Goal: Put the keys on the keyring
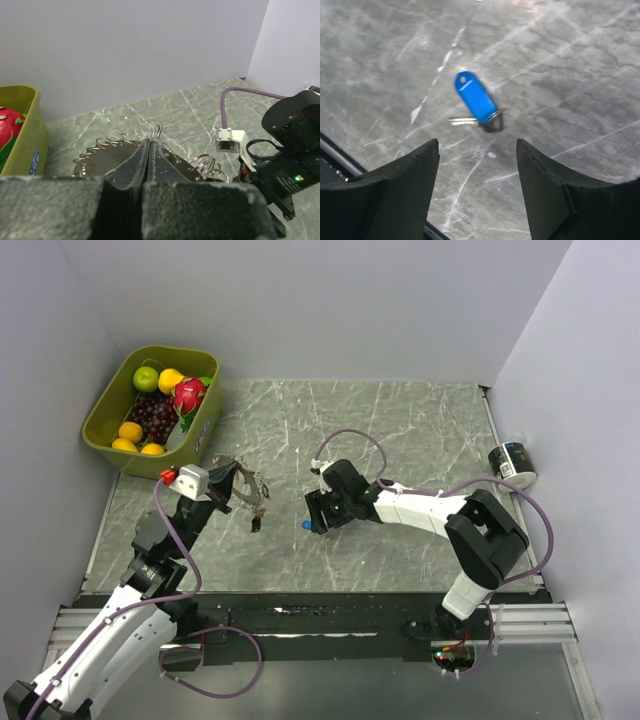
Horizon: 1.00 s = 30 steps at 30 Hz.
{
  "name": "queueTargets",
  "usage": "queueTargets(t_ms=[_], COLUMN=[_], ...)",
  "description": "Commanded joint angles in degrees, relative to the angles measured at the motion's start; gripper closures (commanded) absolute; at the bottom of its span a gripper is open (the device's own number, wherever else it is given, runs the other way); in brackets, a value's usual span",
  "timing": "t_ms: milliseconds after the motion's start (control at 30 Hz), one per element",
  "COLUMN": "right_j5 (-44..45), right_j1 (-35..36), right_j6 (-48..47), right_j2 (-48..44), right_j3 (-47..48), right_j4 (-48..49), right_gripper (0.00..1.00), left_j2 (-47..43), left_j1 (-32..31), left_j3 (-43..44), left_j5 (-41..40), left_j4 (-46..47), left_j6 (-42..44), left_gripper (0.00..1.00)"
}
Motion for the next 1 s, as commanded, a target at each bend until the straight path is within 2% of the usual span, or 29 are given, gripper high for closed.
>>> queueTargets(t_ms=[0, 133, 333, 733, 867, 967], right_j5=[0.97, 0.71, -0.08, 1.67, 1.06, 0.53], right_j1=[-1.38, -1.56, -1.64, -1.56, -1.64, -1.56], right_j6=[2.01, 2.18, 2.36, 2.27, 2.10, 2.01], right_j2=[2.54, 4.13, 7.73, 7.91, 8.52, 9.05], right_j3=[4.01, 5.33, 8.06, 8.23, 8.06, 8.06], right_j4=[0.25, 0.42, -1.50, -3.27, -2.74, -2.30], right_gripper=[0.32, 0.35, 0.46, 0.59, 0.69, 0.71], left_j2=[0.16, 0.60, 0.78, 1.74, 1.66, 1.57], left_j1=[0.28, 0.27, 0.19, 0.28, 0.19, 0.19], left_j3=[1.99, 2.16, 2.34, 2.34, 2.25, 2.07], left_j5=[0.68, 0.77, 0.86, 0.86, 0.86, 0.95], left_j4=[4.53, 4.44, 4.00, 4.18, 4.00, 3.91], left_j6=[-0.35, -0.35, -0.26, 0.09, 0.09, 0.35], left_gripper=[0.99, 0.99, 0.99, 0.99, 0.99, 0.99])
